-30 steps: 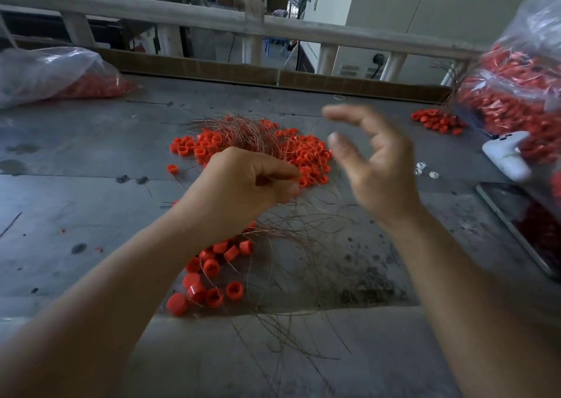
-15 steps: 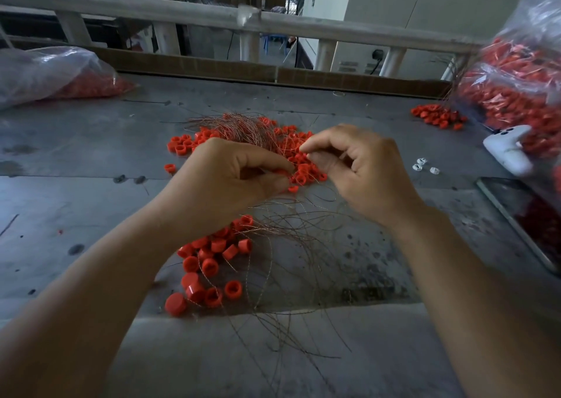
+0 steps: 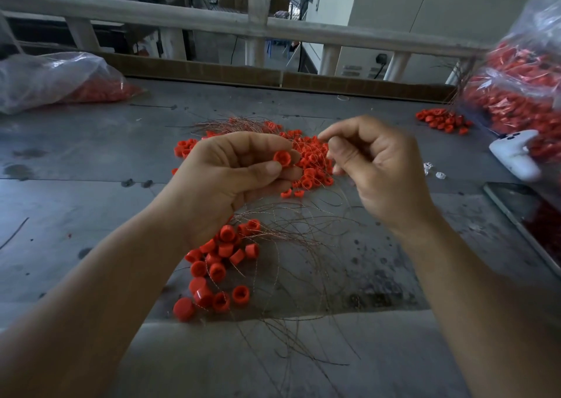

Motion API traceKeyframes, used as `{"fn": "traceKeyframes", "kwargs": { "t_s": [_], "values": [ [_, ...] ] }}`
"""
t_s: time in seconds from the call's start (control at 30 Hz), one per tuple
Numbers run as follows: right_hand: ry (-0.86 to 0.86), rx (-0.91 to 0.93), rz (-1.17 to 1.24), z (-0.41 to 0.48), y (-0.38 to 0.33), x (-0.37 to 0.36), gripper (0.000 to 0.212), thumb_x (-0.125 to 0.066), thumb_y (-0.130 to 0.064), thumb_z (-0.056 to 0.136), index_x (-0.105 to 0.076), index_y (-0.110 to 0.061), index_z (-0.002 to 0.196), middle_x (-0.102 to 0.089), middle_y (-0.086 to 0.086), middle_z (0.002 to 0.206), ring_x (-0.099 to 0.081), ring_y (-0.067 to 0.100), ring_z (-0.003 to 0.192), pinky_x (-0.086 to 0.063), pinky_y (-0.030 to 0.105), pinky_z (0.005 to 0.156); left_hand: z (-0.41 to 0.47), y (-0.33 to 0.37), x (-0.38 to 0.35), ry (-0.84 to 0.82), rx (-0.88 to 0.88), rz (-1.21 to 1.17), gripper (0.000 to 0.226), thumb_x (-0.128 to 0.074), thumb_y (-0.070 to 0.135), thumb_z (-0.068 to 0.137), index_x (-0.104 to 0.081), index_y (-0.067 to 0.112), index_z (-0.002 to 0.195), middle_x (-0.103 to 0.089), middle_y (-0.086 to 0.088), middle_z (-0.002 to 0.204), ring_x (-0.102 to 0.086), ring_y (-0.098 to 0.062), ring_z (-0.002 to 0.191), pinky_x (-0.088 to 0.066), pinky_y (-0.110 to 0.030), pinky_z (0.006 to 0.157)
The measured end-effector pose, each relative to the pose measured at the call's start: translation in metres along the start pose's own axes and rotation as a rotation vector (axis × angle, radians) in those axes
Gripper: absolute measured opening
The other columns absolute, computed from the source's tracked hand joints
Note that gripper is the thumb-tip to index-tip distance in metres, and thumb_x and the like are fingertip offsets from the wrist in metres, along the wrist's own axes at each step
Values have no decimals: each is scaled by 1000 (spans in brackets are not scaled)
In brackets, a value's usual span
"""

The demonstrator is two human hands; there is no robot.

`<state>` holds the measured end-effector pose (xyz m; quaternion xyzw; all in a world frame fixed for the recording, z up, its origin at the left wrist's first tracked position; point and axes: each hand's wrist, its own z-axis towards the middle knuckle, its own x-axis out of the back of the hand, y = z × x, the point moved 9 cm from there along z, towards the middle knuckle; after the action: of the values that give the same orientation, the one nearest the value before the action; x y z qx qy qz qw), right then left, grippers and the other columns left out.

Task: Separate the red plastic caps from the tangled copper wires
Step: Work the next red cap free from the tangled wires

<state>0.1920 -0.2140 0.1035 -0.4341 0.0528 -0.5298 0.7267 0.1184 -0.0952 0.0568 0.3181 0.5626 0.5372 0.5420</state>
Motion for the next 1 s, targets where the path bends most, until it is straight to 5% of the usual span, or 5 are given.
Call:
{"fn": "traceKeyframes", "kwargs": {
  "t_s": [0.13,0.27,1.0],
  "values": [
    [-4,-7,22,-1,-1,-3,16,-56,-11,87,-59,-25,82,-57,-15,68,-52,-1,64,-41,12,61,0,-1,1,-1,9,-24,23,-59,0,64,-71,9,81,-72,-10,86,-71,-18,77,-55,-21,63],
    [-30,21,26,-3,-8,-7,14,-61,-17,84,-59,-28,75,-58,-18,64,-49,11,56,-42,15,55,0,-2,0,-8,10,-14,24,-59,-1,63,-71,10,79,-72,-10,83,-70,-18,76,-55,-21,63],
    [-161,33,-120,-3,-5,-18,19,-62,-12,84,-56,-27,74,-53,-17,68,-49,0,60,-39,12,58,2,-3,-4,-97,29,-51,28,-66,2,64,-74,8,90,-73,-8,81,-70,-13,72,-54,-19,64]
  ]
}}
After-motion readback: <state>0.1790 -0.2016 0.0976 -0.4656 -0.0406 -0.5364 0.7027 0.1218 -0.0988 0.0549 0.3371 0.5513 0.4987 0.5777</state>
